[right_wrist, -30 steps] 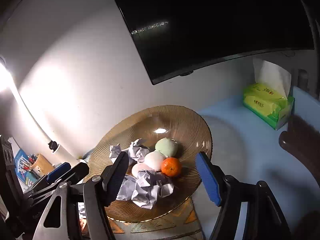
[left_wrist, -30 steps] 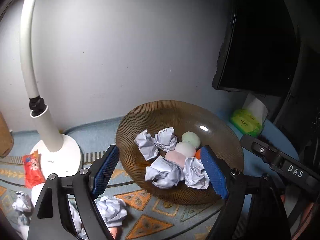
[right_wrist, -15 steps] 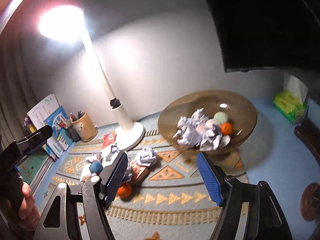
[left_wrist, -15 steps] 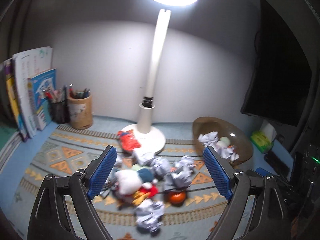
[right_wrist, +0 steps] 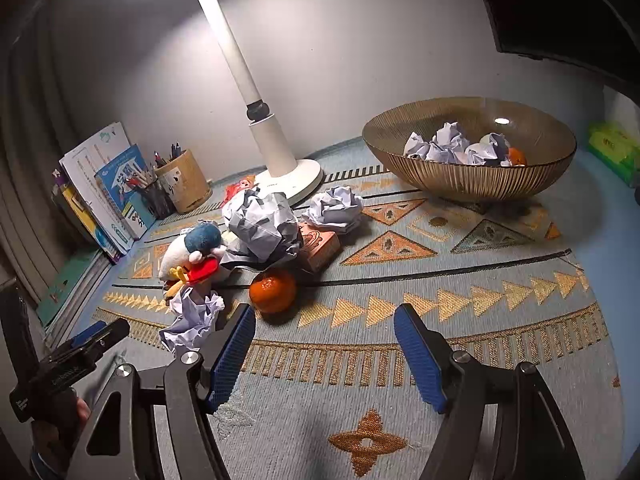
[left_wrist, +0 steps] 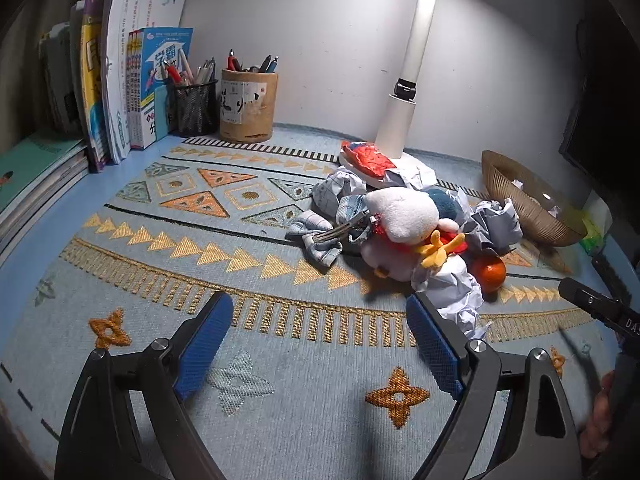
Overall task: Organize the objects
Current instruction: 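Grasp a crumpled paper ball with the left tool while the right tool grasps another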
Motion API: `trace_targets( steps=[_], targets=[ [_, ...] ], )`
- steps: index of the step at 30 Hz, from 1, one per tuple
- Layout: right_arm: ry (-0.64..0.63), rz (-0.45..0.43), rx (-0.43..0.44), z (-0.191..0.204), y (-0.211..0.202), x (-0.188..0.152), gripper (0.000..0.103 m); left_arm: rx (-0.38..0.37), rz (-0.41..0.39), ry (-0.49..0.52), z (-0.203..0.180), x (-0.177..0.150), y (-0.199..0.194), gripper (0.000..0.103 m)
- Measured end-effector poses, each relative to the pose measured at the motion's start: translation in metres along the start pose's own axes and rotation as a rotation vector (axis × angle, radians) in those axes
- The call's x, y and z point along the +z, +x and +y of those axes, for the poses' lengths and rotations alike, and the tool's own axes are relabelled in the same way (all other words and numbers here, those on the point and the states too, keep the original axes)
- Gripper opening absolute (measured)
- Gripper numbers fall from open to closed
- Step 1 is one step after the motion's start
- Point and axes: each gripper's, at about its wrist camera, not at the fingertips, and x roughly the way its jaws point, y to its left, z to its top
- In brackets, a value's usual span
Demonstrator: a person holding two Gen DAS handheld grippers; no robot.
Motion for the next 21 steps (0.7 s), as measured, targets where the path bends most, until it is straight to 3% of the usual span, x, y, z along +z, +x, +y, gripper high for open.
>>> trace_targets(
  steps=[4,8,10,11,12,16,17,19,20,21],
  targets=[
    [-0.004,0.079,0.044,0.005,0.006,0.005,0.070,-0.053,0.033,0.051,-0.012,-0.001,-0.002,0.088],
    [-0.082,0.117,0.058,0.030,0.006,0.031,0.071,-0.219,0.123,0.104,-0.042,-0.003,0.005,0.088],
    [-0.145,0.086,0.028,0.044,0.010,0.043,0.075,-0.217,0.136,0.154,-0.061,-0.004,0.010,0.088],
    [-0.165,0.081,0.016,0.049,0.016,0.048,0.086,-0.210,0.138,0.179,-0.070,-0.003,0.013,0.088],
    [-0.174,0.081,0.016,0.052,0.024,0.053,0.091,-0.194,0.147,0.206,-0.077,-0.003,0.018,0.088],
    [-0.166,0.102,0.033,0.057,0.055,0.062,0.091,-0.160,0.180,0.253,-0.087,-0.007,0.032,0.086],
    [-0.170,0.109,0.025,0.058,0.062,0.062,0.091,-0.163,0.190,0.250,-0.087,-0.007,0.033,0.078],
    [-0.172,0.110,0.016,0.059,0.073,0.061,0.089,-0.175,0.199,0.253,-0.086,-0.007,0.034,0.072],
    [-0.172,0.115,0.015,0.059,0.078,0.061,0.081,-0.180,0.201,0.252,-0.086,-0.007,0.035,0.065],
    [-0.171,0.120,0.016,0.059,0.082,0.061,0.067,-0.180,0.203,0.249,-0.085,-0.008,0.035,0.060]
  ],
)
